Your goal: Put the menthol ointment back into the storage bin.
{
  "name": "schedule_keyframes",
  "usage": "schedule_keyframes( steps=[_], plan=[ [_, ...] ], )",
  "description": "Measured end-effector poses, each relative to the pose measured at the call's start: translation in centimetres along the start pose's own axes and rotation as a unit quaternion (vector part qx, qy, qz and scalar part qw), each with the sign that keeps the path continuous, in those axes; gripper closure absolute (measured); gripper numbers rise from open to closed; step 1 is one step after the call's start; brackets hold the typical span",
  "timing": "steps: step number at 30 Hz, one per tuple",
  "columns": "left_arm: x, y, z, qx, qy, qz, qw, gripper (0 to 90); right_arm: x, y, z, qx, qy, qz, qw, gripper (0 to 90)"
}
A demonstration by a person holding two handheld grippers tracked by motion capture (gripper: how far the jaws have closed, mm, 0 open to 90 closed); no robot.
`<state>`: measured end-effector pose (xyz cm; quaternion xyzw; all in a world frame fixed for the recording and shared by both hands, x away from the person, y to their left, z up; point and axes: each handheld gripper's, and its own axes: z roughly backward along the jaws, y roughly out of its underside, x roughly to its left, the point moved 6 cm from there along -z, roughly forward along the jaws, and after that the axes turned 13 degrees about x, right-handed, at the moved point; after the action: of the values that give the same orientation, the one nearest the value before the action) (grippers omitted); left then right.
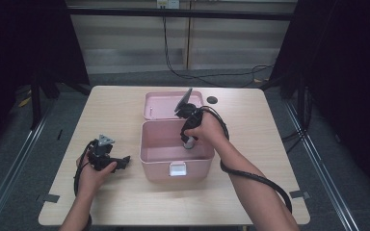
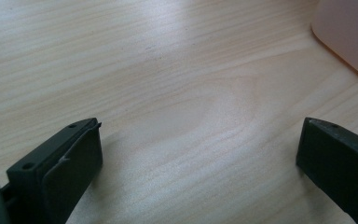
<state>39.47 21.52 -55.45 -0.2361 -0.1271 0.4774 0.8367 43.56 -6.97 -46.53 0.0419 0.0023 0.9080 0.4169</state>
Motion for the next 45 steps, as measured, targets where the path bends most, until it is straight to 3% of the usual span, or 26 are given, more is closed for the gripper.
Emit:
schedule_keyframes(
  steps=[13, 27, 45],
  plan=[
    [0.0, 0.0, 0.0, 0.001, 0.0, -0.001, 1.0, 0.0, 0.2, 0.0, -0.7, 0.012, 0.013, 0.008, 0.9998, 50.4],
    [0.0, 0.0, 0.0, 0.001, 0.0, -0.001, 1.0, 0.0, 0.6, -0.2, -1.4, 0.016, 0.008, 0.013, 0.9997, 50.3],
    [0.0, 0.0, 0.0, 0.001, 0.0, -0.001, 1.0, 0.0, 0.7, 0.0, -0.9, 0.012, 0.01, 0.016, 0.9997, 50.0]
  ],
)
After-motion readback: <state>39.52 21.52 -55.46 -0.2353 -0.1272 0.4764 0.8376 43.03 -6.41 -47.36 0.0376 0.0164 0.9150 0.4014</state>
